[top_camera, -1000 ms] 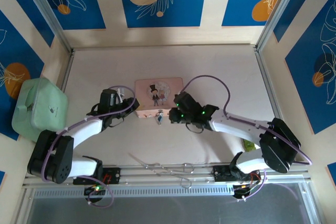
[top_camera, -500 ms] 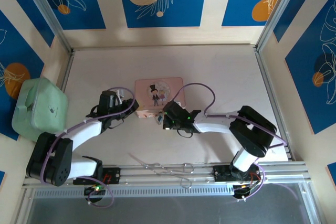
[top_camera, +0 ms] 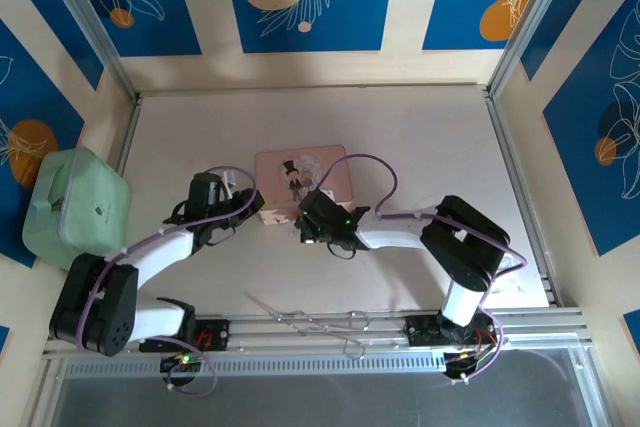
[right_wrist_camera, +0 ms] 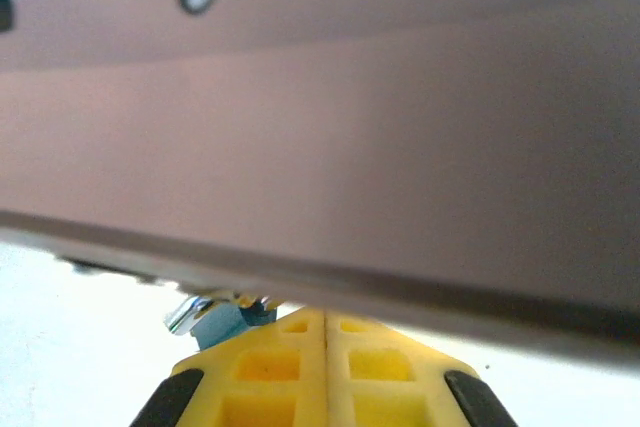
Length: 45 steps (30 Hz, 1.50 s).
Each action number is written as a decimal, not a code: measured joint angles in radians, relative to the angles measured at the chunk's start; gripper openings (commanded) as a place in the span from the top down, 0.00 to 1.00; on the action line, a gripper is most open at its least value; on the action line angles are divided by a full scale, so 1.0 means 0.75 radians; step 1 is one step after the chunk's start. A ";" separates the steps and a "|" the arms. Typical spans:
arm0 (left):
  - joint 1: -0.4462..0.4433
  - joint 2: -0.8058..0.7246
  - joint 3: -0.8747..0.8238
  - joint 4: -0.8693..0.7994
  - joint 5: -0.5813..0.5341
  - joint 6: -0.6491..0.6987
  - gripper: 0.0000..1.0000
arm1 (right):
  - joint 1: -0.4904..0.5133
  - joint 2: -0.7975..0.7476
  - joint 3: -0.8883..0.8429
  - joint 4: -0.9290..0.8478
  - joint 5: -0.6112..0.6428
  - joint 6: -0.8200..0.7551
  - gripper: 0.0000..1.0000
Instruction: Unlock the padlock with the key
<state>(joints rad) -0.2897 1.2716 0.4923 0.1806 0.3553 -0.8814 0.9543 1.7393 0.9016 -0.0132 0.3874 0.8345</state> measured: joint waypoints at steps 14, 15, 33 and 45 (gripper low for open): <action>0.000 -0.001 0.000 -0.002 0.000 0.001 0.59 | 0.063 0.062 0.145 -0.067 0.090 -0.066 1.00; 0.000 -0.001 0.001 -0.002 0.000 0.001 0.59 | 0.063 0.066 0.155 -0.080 0.096 -0.066 1.00; 0.000 -0.002 0.000 -0.003 0.005 0.022 0.59 | 0.061 0.209 0.375 -0.311 0.112 -0.118 0.80; 0.000 -0.002 0.011 -0.024 0.006 0.046 0.59 | 0.064 0.161 0.380 -0.396 0.186 -0.171 0.76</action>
<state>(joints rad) -0.2897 1.2705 0.5003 0.1623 0.3595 -0.8467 1.0023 1.8599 1.1870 -0.3103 0.5266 0.7059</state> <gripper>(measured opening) 0.407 0.243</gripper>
